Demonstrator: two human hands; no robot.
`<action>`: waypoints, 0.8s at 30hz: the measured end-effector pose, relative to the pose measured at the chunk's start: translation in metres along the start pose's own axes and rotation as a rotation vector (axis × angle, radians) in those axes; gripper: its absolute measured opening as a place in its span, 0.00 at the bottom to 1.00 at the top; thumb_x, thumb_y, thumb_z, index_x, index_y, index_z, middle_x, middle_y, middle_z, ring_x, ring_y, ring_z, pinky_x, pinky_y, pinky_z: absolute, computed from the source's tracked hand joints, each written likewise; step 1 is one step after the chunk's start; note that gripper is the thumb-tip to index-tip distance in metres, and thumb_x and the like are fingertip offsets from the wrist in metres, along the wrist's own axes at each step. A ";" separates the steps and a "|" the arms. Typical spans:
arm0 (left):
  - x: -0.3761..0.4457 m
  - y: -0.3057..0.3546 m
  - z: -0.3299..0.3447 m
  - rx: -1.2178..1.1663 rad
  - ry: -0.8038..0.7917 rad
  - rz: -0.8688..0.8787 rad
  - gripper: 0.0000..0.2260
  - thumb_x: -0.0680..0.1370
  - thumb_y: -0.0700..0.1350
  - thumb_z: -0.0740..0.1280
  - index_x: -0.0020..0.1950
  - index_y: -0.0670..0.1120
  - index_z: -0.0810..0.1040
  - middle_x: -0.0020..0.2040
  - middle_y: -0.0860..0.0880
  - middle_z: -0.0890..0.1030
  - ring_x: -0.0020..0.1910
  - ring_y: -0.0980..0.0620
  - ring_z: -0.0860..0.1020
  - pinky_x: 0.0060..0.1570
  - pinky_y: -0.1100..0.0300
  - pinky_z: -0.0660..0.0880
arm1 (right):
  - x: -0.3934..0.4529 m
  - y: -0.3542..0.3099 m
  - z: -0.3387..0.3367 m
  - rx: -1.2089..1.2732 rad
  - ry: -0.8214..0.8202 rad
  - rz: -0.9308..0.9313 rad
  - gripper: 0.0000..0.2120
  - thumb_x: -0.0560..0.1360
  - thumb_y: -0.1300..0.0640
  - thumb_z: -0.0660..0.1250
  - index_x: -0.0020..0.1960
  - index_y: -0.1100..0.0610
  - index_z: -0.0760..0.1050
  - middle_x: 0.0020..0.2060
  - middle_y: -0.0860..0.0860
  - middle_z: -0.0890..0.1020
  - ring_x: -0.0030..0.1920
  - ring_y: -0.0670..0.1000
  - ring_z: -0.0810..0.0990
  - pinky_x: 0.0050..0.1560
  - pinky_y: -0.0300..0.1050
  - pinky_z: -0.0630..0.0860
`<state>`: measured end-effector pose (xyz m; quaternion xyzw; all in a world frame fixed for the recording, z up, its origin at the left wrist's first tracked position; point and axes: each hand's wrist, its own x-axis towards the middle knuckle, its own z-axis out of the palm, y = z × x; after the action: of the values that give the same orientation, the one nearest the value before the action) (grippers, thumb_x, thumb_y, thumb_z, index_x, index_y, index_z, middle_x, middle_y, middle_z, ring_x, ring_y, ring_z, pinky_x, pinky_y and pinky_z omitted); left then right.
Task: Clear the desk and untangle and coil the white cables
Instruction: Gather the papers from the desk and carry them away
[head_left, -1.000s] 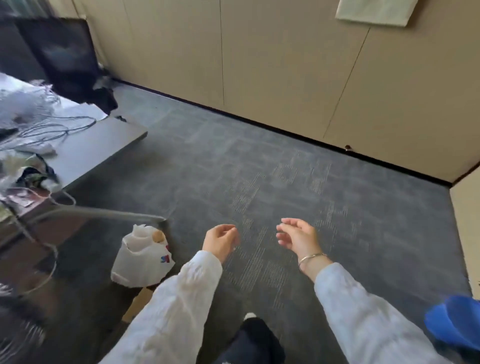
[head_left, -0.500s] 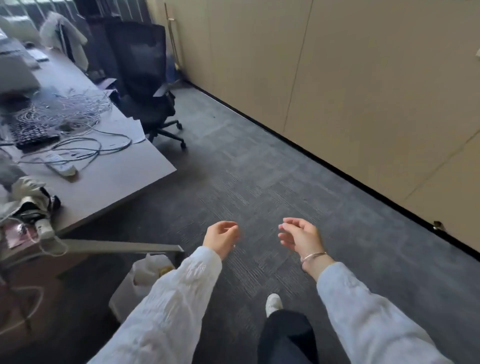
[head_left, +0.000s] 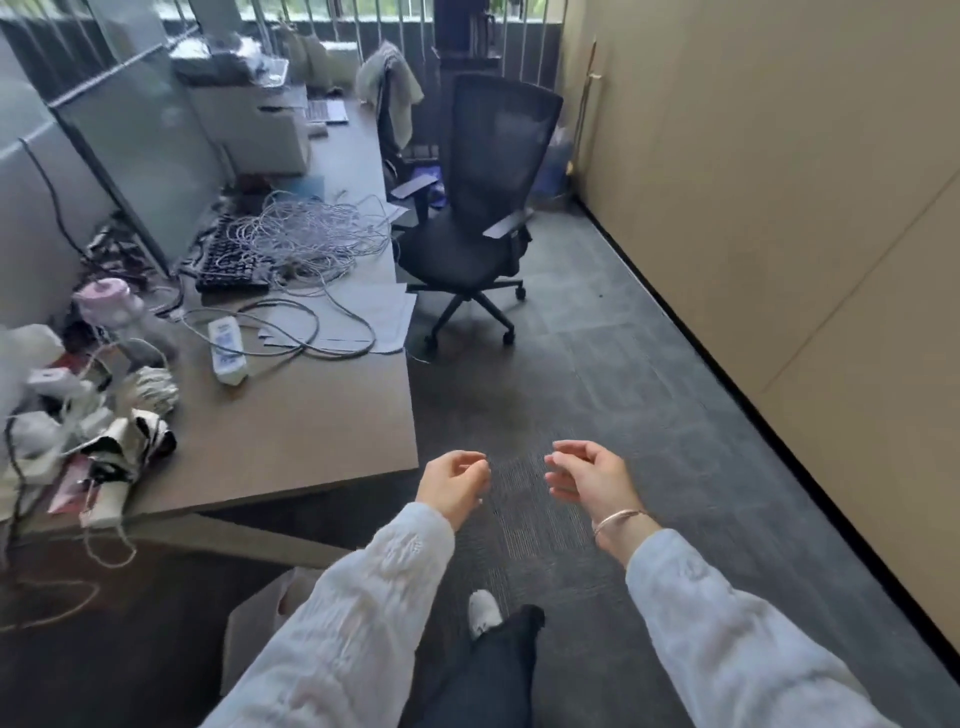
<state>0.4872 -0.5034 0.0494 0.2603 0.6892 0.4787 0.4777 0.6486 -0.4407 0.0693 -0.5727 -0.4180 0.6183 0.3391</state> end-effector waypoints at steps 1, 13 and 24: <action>0.020 0.008 0.002 -0.012 0.018 -0.001 0.06 0.78 0.38 0.65 0.55 0.41 0.78 0.46 0.45 0.82 0.44 0.50 0.81 0.45 0.57 0.78 | 0.024 -0.010 0.007 -0.013 -0.026 -0.003 0.06 0.75 0.66 0.67 0.51 0.60 0.77 0.46 0.58 0.82 0.39 0.53 0.81 0.44 0.48 0.80; 0.275 0.110 -0.031 -0.094 0.257 -0.060 0.04 0.78 0.41 0.66 0.51 0.47 0.78 0.50 0.45 0.82 0.47 0.49 0.82 0.46 0.57 0.78 | 0.281 -0.140 0.132 -0.157 -0.300 0.019 0.07 0.74 0.65 0.69 0.52 0.58 0.78 0.47 0.56 0.83 0.40 0.52 0.82 0.43 0.46 0.81; 0.411 0.115 -0.060 0.814 0.509 -0.201 0.17 0.82 0.46 0.59 0.70 0.47 0.69 0.67 0.49 0.72 0.65 0.48 0.72 0.62 0.54 0.70 | 0.468 -0.158 0.263 -0.506 -0.597 0.119 0.12 0.75 0.62 0.69 0.58 0.61 0.75 0.47 0.56 0.80 0.45 0.51 0.78 0.49 0.48 0.79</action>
<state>0.2537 -0.1458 -0.0092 0.2329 0.9369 0.1704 0.1973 0.3245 0.0123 0.0121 -0.4565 -0.6035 0.6536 0.0143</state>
